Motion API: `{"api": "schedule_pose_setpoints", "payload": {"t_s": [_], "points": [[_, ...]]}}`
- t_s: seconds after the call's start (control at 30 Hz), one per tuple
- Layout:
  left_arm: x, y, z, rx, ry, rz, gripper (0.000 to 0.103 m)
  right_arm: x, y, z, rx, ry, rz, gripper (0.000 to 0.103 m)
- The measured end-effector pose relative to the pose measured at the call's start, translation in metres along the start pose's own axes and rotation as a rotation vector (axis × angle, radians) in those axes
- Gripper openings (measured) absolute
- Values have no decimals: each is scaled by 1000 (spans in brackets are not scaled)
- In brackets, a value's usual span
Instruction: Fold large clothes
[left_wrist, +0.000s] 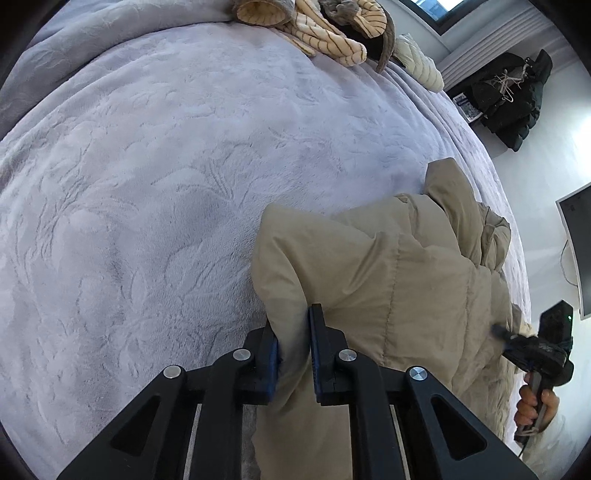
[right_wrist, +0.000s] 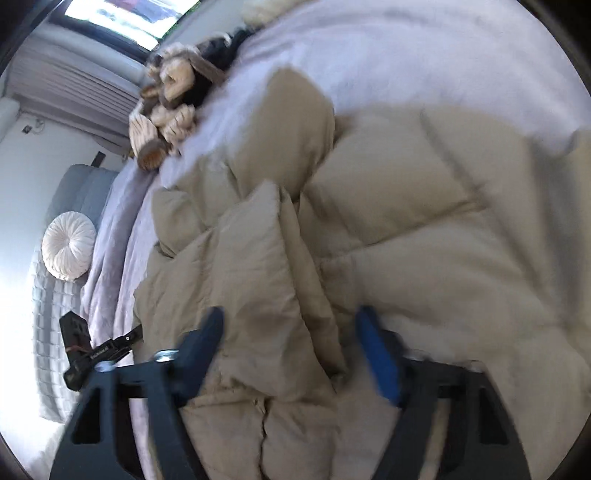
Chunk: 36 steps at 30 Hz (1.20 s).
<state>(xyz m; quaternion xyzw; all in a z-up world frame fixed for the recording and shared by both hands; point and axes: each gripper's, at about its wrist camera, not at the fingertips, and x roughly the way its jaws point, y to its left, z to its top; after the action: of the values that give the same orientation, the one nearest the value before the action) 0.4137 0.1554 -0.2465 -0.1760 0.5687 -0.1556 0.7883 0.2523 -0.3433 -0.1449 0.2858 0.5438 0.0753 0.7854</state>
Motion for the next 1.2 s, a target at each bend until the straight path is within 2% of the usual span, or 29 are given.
{"api": "schedule_pose_setpoints", "payload": {"t_s": [0.03, 0.13, 0.17, 0.2, 0.27, 0.33, 0.37, 0.43, 0.47, 0.53, 0.57, 0.6, 0.63, 0.67, 0.77, 0.8, 0.83, 0.87, 0.9, 1.0, 1.1, 1.2], "points": [[-1, -1, 0, 10, 0, 5, 14, 0, 3, -3, 3, 9, 12, 9], [-1, 0, -1, 23, -5, 9, 14, -13, 10, -17, -60, -14, -17, 7], [1, 1, -2, 16, -6, 16, 22, -14, 6, -22, -61, -14, -46, 7], [3, 2, -2, 5, -9, 34, 36, -8, -3, -26, -45, 1, -86, 7], [5, 5, -4, -23, -32, 113, 53, -1, -19, -32, -12, 12, -90, 8], [-1, 5, -5, -36, -52, 151, 54, -1, -25, -34, 11, -1, -79, 9], [-10, 4, -4, -33, -77, 193, 54, -5, -22, -35, 17, -3, -85, 12], [-30, 2, -5, -7, -133, 251, 54, -21, -17, -39, -6, -29, -145, 26], [-40, 0, -6, 3, -154, 258, 54, -30, -14, -41, -24, -53, -176, 27], [-57, -6, -10, 24, -184, 247, 54, -61, -6, -50, -80, -156, -257, 28], [-61, -9, -12, 33, -185, 234, 54, -70, -5, -52, -93, -180, -255, 27], [-61, -14, -16, 40, -176, 221, 54, -77, 0, -55, -116, -199, -231, 23], [-57, -17, -19, 43, -159, 206, 54, -77, 8, -55, -144, -195, -205, 12], [-50, -22, -25, 47, -141, 198, 54, -74, 12, -55, -164, -182, -189, 11], [-19, -32, -44, 68, -80, 252, 54, -46, 30, -59, -253, -80, -152, 11], [-10, -33, -51, 83, -67, 269, 54, -35, 30, -62, -272, -44, -168, 11], [-4, -34, -56, 96, -68, 286, 54, -22, 25, -66, -284, 1, -223, 11], [1, -32, -60, 107, -72, 288, 54, -17, 19, -68, -284, 21, -258, 5], [3, -30, -62, 109, -74, 283, 54, -13, 6, -71, -266, 32, -267, 3], [3, -24, -59, 91, -69, 268, 54, -20, -11, -72, -233, 28, -269, 0], [2, -27, -55, 108, -66, 298, 54, -30, -17, -74, -232, 15, -317, 0], [-6, -29, -54, 107, -68, 335, 54, -46, -36, -74, -140, -18, -328, 0]]}}
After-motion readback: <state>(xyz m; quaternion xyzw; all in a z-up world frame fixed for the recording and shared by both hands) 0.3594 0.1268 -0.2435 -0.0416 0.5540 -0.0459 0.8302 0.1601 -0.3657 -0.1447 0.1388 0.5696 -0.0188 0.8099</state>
